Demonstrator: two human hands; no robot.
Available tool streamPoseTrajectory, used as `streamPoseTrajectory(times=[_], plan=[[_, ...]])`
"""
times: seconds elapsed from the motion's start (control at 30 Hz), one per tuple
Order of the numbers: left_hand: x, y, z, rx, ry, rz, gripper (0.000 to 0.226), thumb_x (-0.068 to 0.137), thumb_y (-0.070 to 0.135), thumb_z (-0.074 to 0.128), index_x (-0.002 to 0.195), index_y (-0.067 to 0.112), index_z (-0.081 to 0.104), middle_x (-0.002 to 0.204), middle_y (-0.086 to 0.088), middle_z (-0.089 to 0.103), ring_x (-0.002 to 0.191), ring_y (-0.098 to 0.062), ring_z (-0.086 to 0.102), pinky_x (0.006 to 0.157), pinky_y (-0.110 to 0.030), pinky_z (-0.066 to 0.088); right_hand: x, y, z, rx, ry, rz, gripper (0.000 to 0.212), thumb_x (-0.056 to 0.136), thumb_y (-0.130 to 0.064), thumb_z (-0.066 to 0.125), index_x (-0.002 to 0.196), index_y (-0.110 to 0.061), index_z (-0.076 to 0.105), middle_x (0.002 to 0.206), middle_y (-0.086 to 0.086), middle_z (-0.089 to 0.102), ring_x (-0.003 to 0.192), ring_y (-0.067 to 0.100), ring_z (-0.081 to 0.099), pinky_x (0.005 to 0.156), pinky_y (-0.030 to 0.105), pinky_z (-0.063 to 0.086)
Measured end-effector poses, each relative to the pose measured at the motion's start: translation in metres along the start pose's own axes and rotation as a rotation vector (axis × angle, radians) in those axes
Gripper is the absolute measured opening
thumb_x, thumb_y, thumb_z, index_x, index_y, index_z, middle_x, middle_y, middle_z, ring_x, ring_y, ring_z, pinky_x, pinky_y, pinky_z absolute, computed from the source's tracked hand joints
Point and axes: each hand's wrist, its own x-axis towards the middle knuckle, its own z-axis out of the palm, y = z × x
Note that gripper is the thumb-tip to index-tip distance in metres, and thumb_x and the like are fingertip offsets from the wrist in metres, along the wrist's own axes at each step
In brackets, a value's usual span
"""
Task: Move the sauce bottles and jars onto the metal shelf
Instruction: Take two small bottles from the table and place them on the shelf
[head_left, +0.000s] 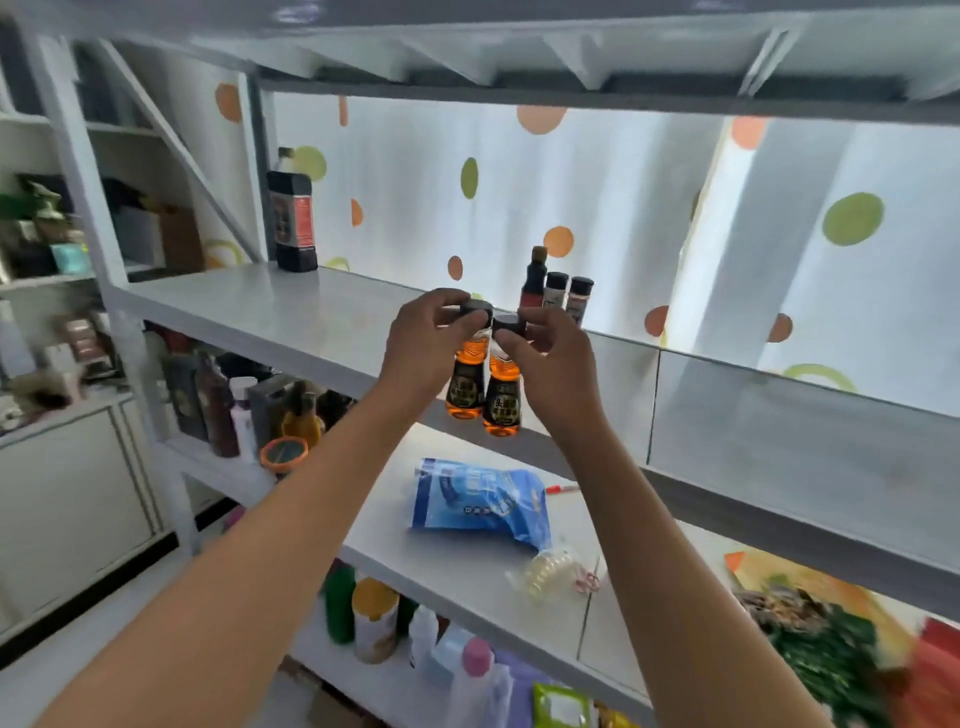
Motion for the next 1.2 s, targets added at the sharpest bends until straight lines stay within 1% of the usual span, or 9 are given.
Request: streamPoseTrajectory(times=[0.2,0.4,0.5,0.63,0.77,0.9,1.0,1.1,1.2], plan=[[0.087,-0.034,0.009,-0.078,-0.138,-0.002,0.036,0.081,0.037,0.070,0.113,0.022,0.066,0.109,0.003,0.072,0.103,-0.015,0.066,0.090,-0.051,0.053,0.058,0.016,0.028,-0.141,0.105,0.023,0.025,0.086,-0.023,0.073,0.108,-0.015,0.064,0.097,-0.001,0.071,0.087,0.011,0.066,0.072,0.019,0.047],[0.142,-0.051,0.025,-0.154,-0.281,0.021,0.015,0.087,0.021,0.069,0.101,0.027,0.065,0.103,0.001,0.071,0.100,-0.015,0.067,0.091,-0.050,0.053,0.095,0.027,0.039,-0.270,0.225,0.055,0.018,0.089,-0.016,0.070,0.096,-0.023,0.056,0.089,-0.009,0.065,0.080,-0.002,0.060,0.062,0.004,0.040],[0.150,-0.064,0.034,-0.151,-0.327,0.019,0.017,0.087,0.021,0.069,0.092,0.036,0.063,0.095,0.004,0.070,0.094,-0.013,0.067,0.089,-0.050,0.054,0.104,0.039,0.040,-0.317,0.267,0.076,0.018,0.088,-0.016,0.071,0.101,-0.016,0.059,0.093,-0.004,0.067,0.084,0.010,0.064,0.068,0.014,0.045],[0.152,-0.078,0.047,-0.108,-0.334,0.046,0.019,0.089,0.026,0.068,0.107,0.026,0.065,0.098,0.006,0.069,0.093,-0.010,0.065,0.088,-0.046,0.055,0.109,0.052,0.038,-0.363,0.326,0.084,0.027,0.088,-0.021,0.073,0.110,-0.013,0.060,0.096,-0.002,0.070,0.087,0.014,0.066,0.078,0.031,0.056],[0.149,-0.084,0.049,-0.058,-0.381,0.092,0.041,0.085,0.024,0.072,0.124,0.022,0.060,0.108,0.007,0.068,0.095,-0.009,0.066,0.087,-0.035,0.055,0.108,0.056,0.036,-0.377,0.264,0.096,0.039,0.087,-0.020,0.072,0.123,-0.017,0.057,0.101,-0.007,0.068,0.092,0.012,0.066,0.082,0.029,0.054],[0.143,-0.099,0.046,0.084,-0.428,0.045,0.055,0.076,0.010,0.078,0.126,0.018,0.055,0.106,0.004,0.064,0.095,-0.015,0.064,0.077,-0.024,0.049,0.106,0.058,0.036,-0.389,0.221,0.114,0.049,0.085,-0.013,0.074,0.129,-0.015,0.053,0.106,-0.004,0.066,0.096,0.015,0.064,0.084,0.030,0.052],[0.142,-0.116,0.046,0.203,-0.470,0.003,0.050,0.071,0.015,0.082,0.116,0.013,0.060,0.105,0.001,0.065,0.092,-0.016,0.063,0.074,-0.024,0.048,0.105,0.065,0.030,-0.424,0.155,0.193,0.049,0.080,-0.013,0.077,0.124,-0.012,0.055,0.102,0.003,0.066,0.093,0.019,0.065,0.081,0.034,0.054],[0.143,-0.126,0.046,0.280,-0.456,-0.022,0.039,0.072,0.025,0.083,0.105,0.015,0.066,0.096,0.000,0.068,0.089,-0.017,0.065,0.076,-0.028,0.049,0.101,0.077,0.027,-0.482,0.052,0.275,0.033,0.077,-0.014,0.081,0.105,-0.009,0.063,0.095,0.004,0.068,0.088,0.019,0.064,0.071,0.027,0.048],[0.151,-0.129,0.050,0.316,-0.475,-0.032,0.035,0.075,0.027,0.081,0.106,0.018,0.066,0.094,-0.004,0.068,0.083,-0.021,0.065,0.081,-0.037,0.055,0.103,0.089,0.027,-0.522,0.051,0.322,0.033,0.075,-0.023,0.083,0.101,-0.008,0.068,0.094,0.004,0.069,0.086,0.019,0.064,0.064,0.024,0.044]])
